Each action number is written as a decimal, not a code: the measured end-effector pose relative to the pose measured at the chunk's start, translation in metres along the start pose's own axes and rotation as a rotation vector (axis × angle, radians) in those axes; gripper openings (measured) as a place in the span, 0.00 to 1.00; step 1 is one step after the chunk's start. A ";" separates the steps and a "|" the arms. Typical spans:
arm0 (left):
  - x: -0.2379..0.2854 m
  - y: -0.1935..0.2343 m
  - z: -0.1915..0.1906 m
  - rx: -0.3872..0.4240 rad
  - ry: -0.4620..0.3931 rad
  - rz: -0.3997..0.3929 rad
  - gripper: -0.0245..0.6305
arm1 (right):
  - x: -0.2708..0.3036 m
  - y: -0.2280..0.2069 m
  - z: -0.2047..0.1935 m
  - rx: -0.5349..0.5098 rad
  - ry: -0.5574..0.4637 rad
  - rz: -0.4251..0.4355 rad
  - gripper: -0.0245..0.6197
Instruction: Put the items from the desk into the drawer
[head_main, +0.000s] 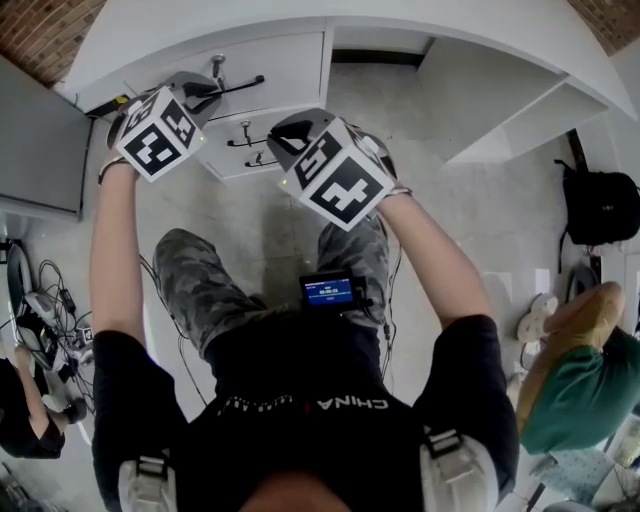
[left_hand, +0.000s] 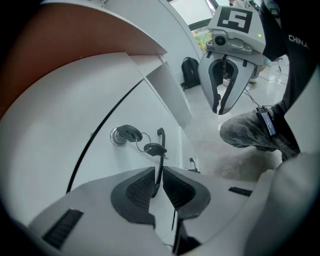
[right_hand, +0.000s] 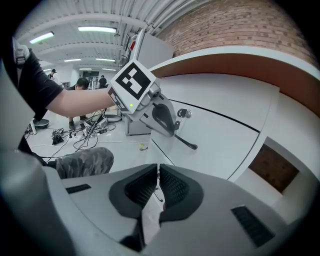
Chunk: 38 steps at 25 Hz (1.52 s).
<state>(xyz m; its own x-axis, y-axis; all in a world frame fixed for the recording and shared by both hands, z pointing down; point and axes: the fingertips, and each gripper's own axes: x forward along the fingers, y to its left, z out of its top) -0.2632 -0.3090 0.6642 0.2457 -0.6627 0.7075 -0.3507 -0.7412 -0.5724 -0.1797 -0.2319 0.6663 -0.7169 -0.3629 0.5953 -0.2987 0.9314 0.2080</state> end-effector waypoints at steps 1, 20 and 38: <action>-0.001 -0.001 0.001 0.000 -0.003 0.010 0.10 | 0.001 0.001 -0.001 -0.001 0.001 0.006 0.07; -0.048 -0.033 -0.013 -0.191 -0.233 0.224 0.06 | 0.030 -0.006 0.001 -0.016 -0.051 0.004 0.07; -0.200 0.028 0.068 -0.359 -0.083 -0.081 0.06 | -0.131 -0.039 0.150 0.208 0.125 0.087 0.07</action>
<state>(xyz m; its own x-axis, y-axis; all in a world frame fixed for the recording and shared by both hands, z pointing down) -0.2607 -0.2040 0.4784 0.3532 -0.6205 0.7001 -0.6180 -0.7166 -0.3234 -0.1683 -0.2250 0.4639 -0.6658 -0.2635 0.6980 -0.3718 0.9283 -0.0042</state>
